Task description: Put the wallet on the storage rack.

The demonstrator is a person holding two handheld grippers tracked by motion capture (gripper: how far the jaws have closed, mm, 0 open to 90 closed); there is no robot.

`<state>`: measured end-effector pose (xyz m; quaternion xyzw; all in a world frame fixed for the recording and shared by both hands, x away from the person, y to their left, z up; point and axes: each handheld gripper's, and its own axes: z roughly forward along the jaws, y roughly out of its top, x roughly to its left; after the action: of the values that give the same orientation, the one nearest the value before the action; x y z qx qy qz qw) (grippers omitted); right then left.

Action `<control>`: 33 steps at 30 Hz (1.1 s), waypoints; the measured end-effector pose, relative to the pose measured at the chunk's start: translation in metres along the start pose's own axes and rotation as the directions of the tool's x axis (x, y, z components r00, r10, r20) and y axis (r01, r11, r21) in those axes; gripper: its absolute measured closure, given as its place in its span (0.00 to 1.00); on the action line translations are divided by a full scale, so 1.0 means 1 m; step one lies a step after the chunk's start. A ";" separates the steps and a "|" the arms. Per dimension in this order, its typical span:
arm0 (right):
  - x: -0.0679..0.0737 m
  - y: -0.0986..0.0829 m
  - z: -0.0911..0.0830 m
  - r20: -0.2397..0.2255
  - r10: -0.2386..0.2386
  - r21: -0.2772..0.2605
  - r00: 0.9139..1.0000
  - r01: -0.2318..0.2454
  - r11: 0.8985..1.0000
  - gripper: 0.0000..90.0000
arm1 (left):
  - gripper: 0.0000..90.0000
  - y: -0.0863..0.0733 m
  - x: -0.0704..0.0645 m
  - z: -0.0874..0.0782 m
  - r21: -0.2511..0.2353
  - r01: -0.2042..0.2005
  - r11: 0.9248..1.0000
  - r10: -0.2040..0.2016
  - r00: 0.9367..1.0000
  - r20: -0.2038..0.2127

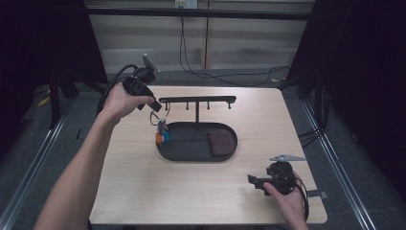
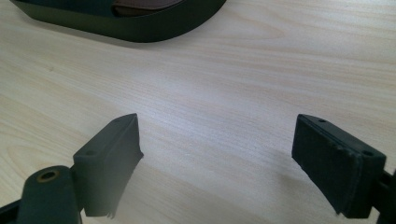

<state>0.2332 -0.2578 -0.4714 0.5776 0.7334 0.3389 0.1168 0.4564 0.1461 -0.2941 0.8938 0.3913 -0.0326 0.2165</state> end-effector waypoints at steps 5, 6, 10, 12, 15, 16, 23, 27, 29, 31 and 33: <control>0.000 0.000 0.000 -0.001 -0.001 -0.001 1.000 0.001 1.000 0.17 | 0.97 -0.003 0.006 0.007 -0.030 0.028 0.999 -0.027 1.000 0.008; 0.000 0.000 0.000 -0.001 -0.001 -0.001 1.000 0.001 1.000 0.17 | 0.97 -0.004 0.007 0.008 -0.032 0.021 0.999 -0.021 1.000 0.009; -0.001 0.000 -0.001 -0.002 0.005 0.000 1.000 -0.005 1.000 0.17 | 0.96 -0.008 0.010 0.010 -0.043 0.025 0.999 -0.025 1.000 0.016; -0.001 0.000 0.000 -0.002 0.000 -0.001 1.000 0.000 1.000 0.17 | 0.95 -0.008 0.010 0.011 -0.035 0.026 0.999 -0.025 0.999 0.022; 0.000 0.000 0.000 -0.003 -0.004 -0.003 1.000 0.004 1.000 0.17 | 0.91 -0.008 0.009 0.013 -0.013 0.011 1.000 -0.011 1.000 0.024; 0.000 0.000 0.000 -0.002 -0.001 -0.001 1.000 0.001 1.000 0.17 | 0.91 -0.008 0.008 0.012 -0.011 0.009 1.000 -0.008 1.000 0.022; 0.000 0.000 -0.001 -0.006 -0.001 -0.007 1.000 0.001 1.000 0.17 | 0.81 -0.008 0.008 0.011 -0.032 0.025 0.999 -0.025 1.000 0.008; 0.000 0.000 -0.001 -0.007 0.000 -0.005 1.000 0.000 1.000 0.17 | 0.68 -0.010 0.007 0.005 -0.060 0.031 0.998 -0.031 1.000 -0.004; 0.000 0.000 -0.001 -0.005 -0.003 -0.004 1.000 0.003 1.000 0.17 | 0.63 -0.012 0.006 0.002 -0.085 0.022 0.996 -0.022 1.000 -0.008; 0.001 0.000 -0.001 -0.005 0.002 -0.002 1.000 -0.002 1.000 0.17 | 0.57 -0.014 0.007 -0.001 -0.094 0.025 0.995 -0.024 1.000 0.006; 0.001 0.000 0.000 -0.005 0.003 -0.001 1.000 -0.003 1.000 0.17 | 0.53 -0.016 0.006 -0.001 -0.095 0.019 0.995 -0.018 1.000 0.010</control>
<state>0.2328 -0.2572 -0.4707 0.5779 0.7326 0.3408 0.1148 0.4487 0.1602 -0.3002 0.8786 0.3999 -0.0203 0.2602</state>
